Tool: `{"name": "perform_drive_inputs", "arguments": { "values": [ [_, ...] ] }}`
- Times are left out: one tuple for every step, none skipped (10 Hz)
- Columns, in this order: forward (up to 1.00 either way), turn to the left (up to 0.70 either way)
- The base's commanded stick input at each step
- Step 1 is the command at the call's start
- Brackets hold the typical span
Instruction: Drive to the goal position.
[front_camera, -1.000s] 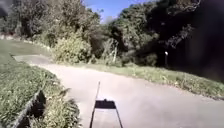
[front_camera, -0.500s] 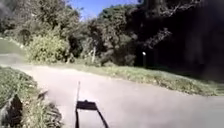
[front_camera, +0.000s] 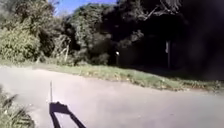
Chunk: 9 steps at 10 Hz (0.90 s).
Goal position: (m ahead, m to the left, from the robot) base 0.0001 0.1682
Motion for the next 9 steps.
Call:
{"name": "perform_drive_inputs", "arguments": {
  "values": [
    [0.00,-0.45],
    [0.00,-0.45],
    [0.00,-0.45],
    [0.00,-0.45],
    [0.00,-0.45],
    [0.00,-0.45],
    [0.00,-0.45],
    [0.00,-0.45],
    [0.00,-0.45]
  ]
}}
